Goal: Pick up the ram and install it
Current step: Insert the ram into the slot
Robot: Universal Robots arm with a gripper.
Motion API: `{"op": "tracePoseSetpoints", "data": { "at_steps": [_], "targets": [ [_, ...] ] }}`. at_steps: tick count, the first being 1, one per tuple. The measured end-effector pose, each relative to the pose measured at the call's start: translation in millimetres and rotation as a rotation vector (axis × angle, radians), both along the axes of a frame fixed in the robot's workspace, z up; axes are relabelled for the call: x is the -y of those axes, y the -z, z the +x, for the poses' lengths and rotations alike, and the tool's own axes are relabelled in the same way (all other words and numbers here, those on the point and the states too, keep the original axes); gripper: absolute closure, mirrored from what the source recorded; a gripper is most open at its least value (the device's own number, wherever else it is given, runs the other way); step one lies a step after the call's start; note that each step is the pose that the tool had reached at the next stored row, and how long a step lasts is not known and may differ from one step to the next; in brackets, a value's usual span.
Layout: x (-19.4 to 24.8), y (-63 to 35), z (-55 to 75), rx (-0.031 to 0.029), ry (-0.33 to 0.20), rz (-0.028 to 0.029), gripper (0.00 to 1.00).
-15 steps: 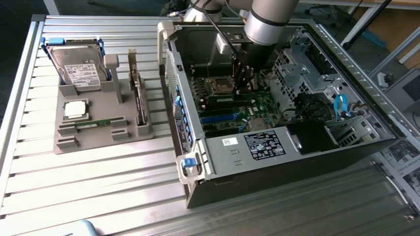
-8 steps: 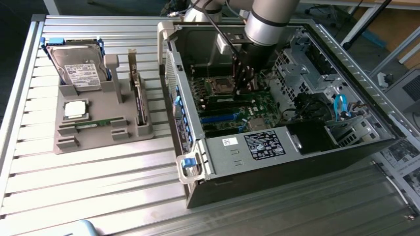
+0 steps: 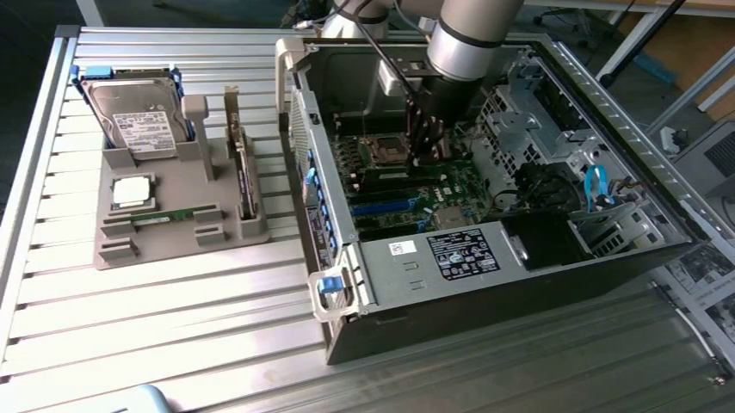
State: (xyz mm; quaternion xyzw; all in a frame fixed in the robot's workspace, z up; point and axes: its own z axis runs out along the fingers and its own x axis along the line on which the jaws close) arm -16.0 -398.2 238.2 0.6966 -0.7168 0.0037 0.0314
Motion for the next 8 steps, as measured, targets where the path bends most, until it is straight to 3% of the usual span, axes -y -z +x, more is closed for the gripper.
{"op": "tracePoseSetpoints", "data": {
  "at_steps": [8],
  "targets": [
    [0.0, 2.3, 0.1, -0.0003, 0.0, -0.0002, 0.87]
  ]
}}
